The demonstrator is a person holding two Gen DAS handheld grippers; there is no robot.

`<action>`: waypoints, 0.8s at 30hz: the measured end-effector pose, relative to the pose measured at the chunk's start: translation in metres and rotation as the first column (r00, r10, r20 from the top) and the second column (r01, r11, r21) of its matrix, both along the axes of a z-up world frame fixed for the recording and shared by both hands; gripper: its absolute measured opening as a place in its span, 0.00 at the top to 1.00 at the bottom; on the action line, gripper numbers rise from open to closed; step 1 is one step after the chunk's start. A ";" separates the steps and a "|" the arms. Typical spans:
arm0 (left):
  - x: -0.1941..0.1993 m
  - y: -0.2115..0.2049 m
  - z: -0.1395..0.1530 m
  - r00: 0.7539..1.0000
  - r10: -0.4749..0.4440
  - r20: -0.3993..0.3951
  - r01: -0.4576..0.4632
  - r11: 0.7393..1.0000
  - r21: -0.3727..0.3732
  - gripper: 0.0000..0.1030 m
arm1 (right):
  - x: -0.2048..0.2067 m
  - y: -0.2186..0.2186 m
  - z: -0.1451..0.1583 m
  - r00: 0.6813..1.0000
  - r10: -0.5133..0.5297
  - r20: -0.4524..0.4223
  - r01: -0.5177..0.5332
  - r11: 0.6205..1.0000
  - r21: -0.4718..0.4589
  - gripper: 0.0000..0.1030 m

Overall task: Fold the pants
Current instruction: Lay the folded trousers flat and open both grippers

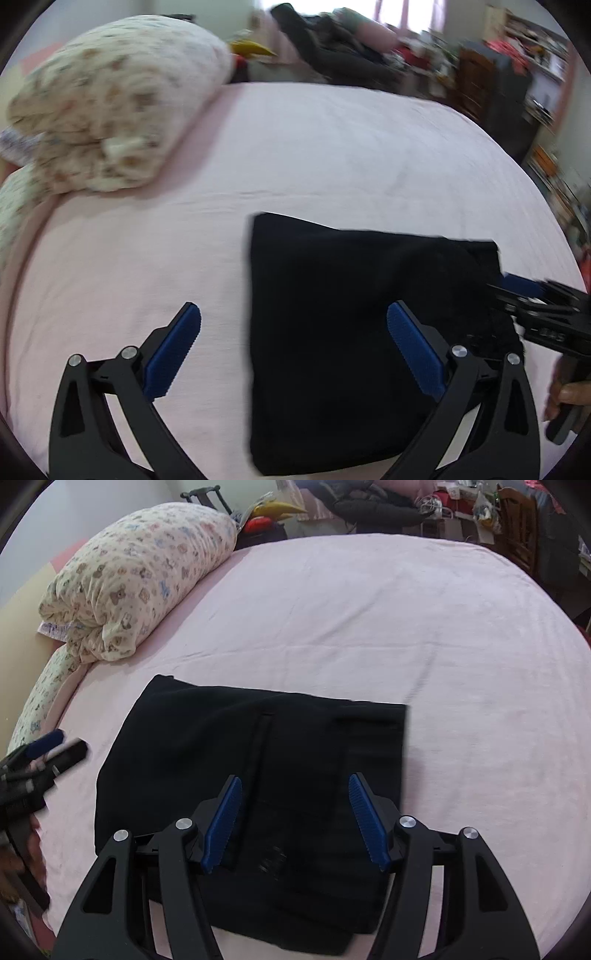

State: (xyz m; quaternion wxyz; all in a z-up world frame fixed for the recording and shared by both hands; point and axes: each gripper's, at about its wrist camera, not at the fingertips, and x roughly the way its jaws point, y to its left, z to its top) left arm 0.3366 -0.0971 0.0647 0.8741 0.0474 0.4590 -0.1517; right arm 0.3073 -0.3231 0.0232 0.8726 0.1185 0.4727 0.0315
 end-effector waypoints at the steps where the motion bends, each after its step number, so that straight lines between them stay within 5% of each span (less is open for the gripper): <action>1: 0.000 -0.009 -0.006 0.999 -0.023 -0.025 0.022 1.000 -0.016 0.02 | 0.007 0.002 0.000 1.000 0.000 -0.002 0.000 1.000 -0.005 0.39; 5: 0.015 -0.029 -0.029 0.990 -0.079 -0.116 0.076 0.997 -0.033 0.02 | 0.026 0.011 -0.007 0.999 0.007 -0.054 -0.010 0.998 -0.057 0.39; 9: 0.036 -0.034 -0.065 0.969 -0.060 -0.239 0.063 0.998 0.006 0.02 | 0.044 0.009 -0.036 0.981 0.022 -0.194 -0.039 0.996 -0.084 0.40; 15: 0.052 -0.053 -0.088 0.954 -0.016 -0.298 0.047 0.994 0.098 0.02 | 0.053 0.010 -0.037 0.981 0.055 -0.186 -0.072 0.994 -0.088 0.38; 18: 0.041 -0.048 -0.072 0.969 -0.019 -0.245 0.034 0.998 0.060 0.02 | 0.028 0.010 -0.012 0.996 0.054 -0.069 -0.060 0.994 -0.087 0.38; 21: 0.005 -0.033 -0.038 0.995 -0.037 -0.094 0.038 0.999 0.004 0.02 | -0.013 0.020 0.014 0.996 0.063 0.070 -0.055 0.992 -0.114 0.38; 24: -0.046 -0.022 -0.013 0.996 -0.070 0.048 0.071 0.997 -0.020 0.02 | -0.050 0.033 0.017 0.992 0.081 0.100 -0.062 0.982 -0.179 0.38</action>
